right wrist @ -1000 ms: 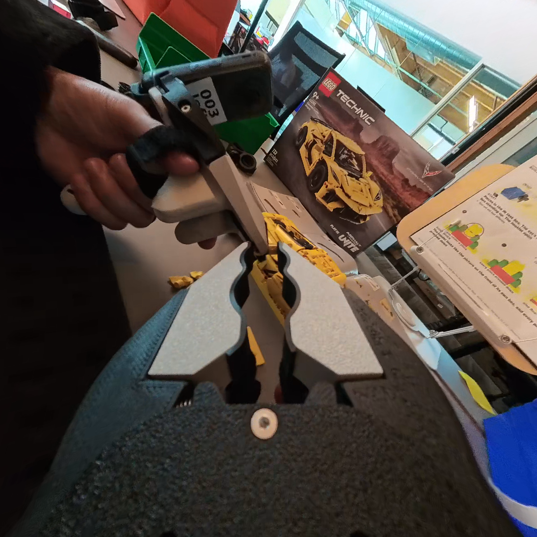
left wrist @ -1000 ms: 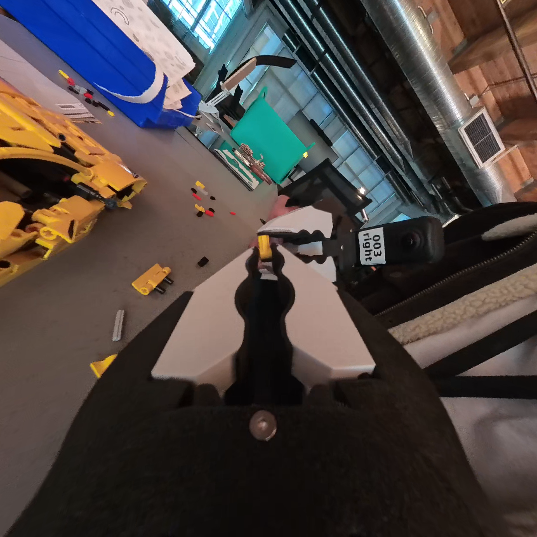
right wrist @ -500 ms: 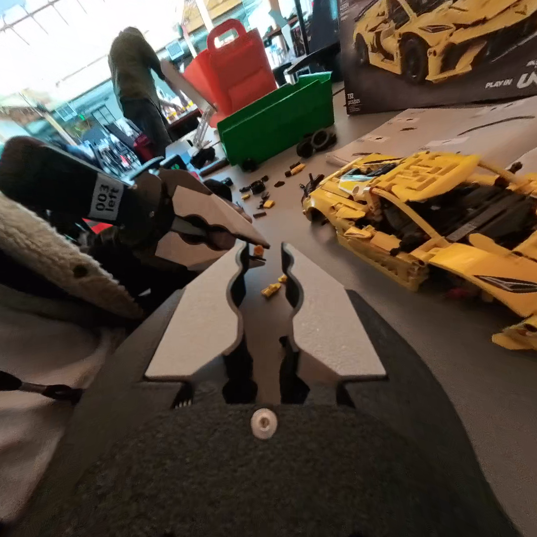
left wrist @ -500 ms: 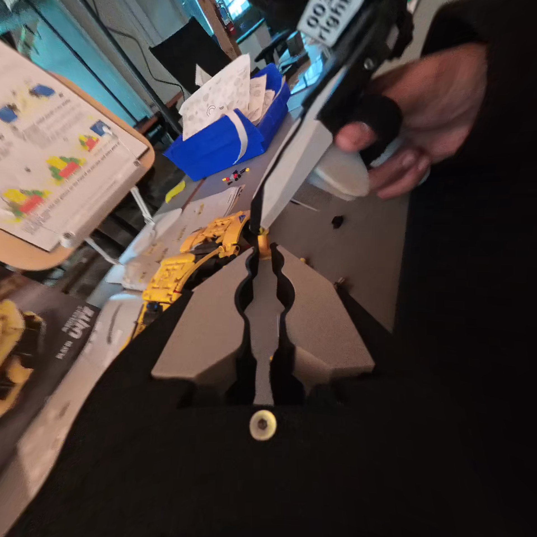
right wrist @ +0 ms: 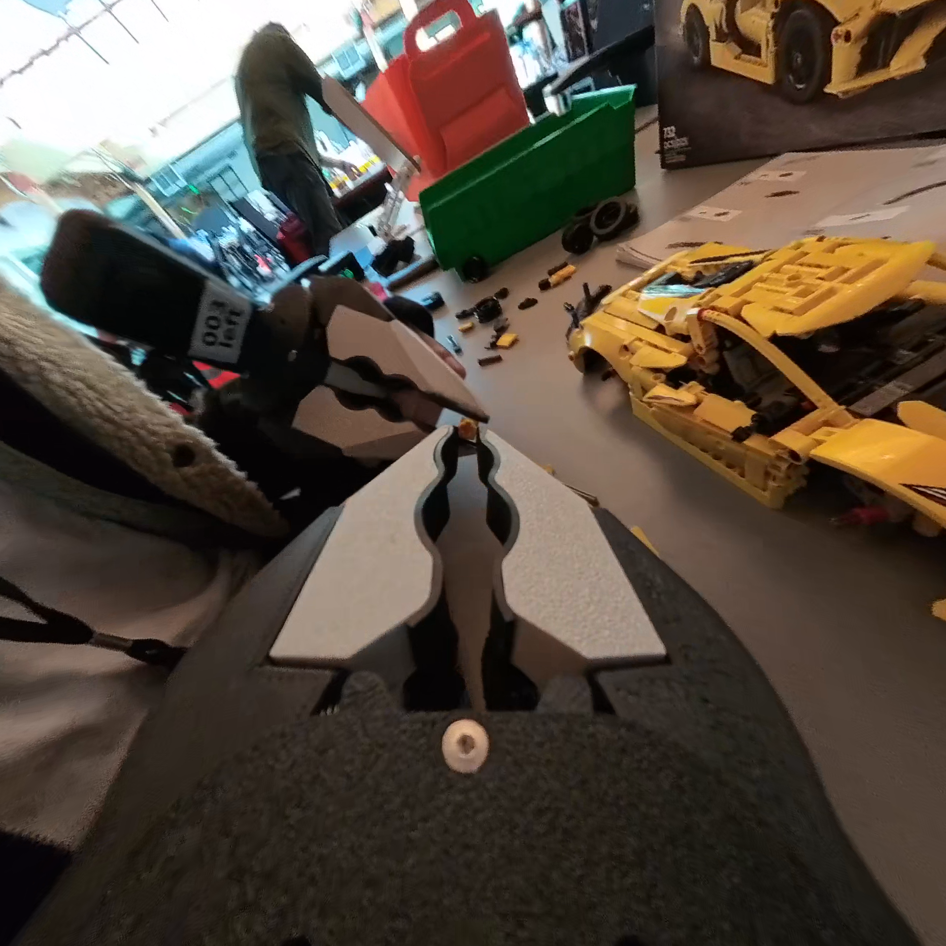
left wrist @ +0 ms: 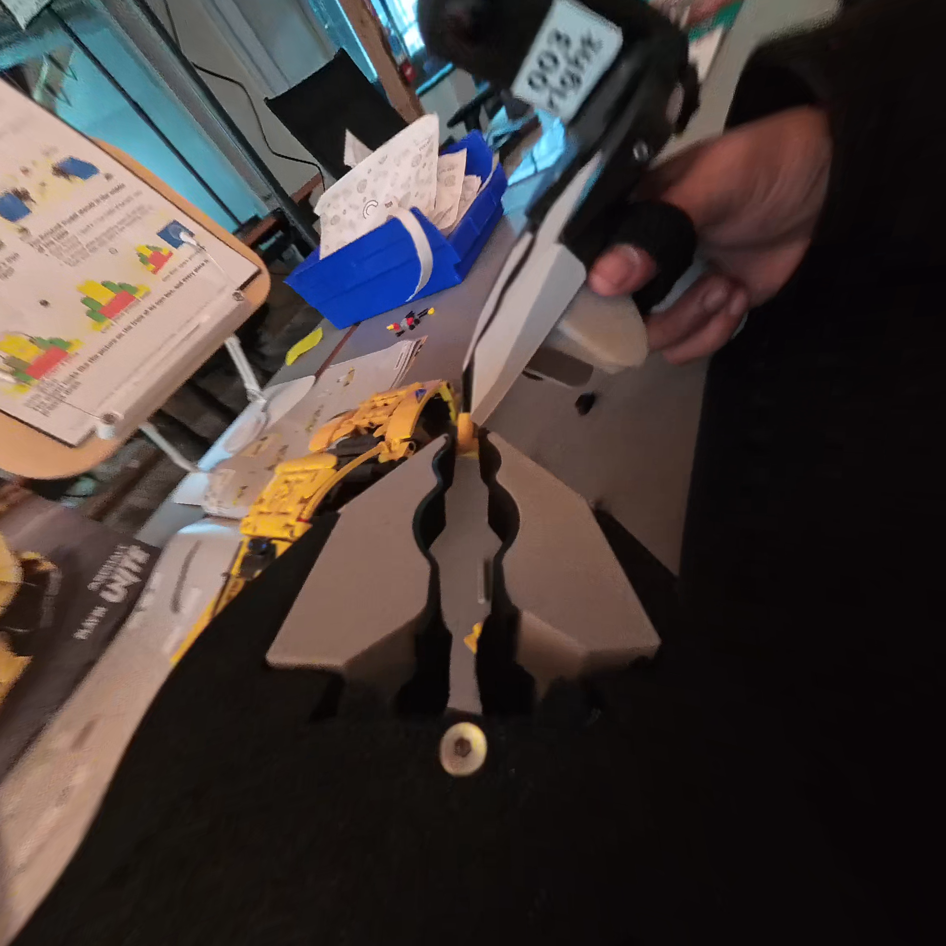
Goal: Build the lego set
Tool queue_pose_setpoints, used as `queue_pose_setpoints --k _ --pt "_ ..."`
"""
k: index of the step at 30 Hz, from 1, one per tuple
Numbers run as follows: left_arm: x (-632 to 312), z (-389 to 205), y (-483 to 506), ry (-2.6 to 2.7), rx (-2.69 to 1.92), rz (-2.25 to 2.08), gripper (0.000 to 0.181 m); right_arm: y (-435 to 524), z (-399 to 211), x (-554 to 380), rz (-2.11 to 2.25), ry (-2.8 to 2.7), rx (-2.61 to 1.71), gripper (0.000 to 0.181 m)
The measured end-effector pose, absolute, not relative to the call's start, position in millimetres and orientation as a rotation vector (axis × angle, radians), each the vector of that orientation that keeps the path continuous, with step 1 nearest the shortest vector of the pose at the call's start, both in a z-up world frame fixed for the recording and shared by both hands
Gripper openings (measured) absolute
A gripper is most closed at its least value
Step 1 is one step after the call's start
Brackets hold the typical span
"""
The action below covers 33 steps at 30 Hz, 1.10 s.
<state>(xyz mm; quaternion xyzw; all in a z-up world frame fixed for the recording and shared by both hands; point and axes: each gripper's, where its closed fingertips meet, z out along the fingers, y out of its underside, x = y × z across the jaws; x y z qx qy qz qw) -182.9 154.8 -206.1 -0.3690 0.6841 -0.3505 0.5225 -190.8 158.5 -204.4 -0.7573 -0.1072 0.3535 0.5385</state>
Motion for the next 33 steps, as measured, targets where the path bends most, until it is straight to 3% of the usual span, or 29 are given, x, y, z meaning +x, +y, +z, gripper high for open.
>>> queue_pose_setpoints --k 5,11,14,25,30,33 --pt "-186.4 -192.3 148.8 1.557 -1.041 -1.218 0.011 151.9 -189.1 -192.3 0.958 -0.248 -1.698 0.006" --pt "-197.3 -161.8 143.2 1.360 -1.247 -1.952 0.028 144.1 -163.5 -193.5 1.011 -0.264 -1.546 0.006" --pt "-199.5 -153.5 141.3 1.309 -1.245 -2.083 0.027 144.3 -154.4 -194.8 1.005 -0.255 -1.492 0.006" --pt "-197.5 -151.2 153.2 1.256 -1.219 -1.935 0.007 154.6 -165.4 -199.1 0.959 -0.218 -1.551 0.003" --pt "-196.5 -160.6 156.4 1.374 -0.987 -1.415 0.007 157.2 -172.2 -200.6 1.144 -0.131 -1.577 0.028" --pt "-192.9 -174.6 147.6 1.499 -0.801 -1.082 0.007 152.8 -170.8 -207.9 1.362 -0.084 -1.555 0.030"
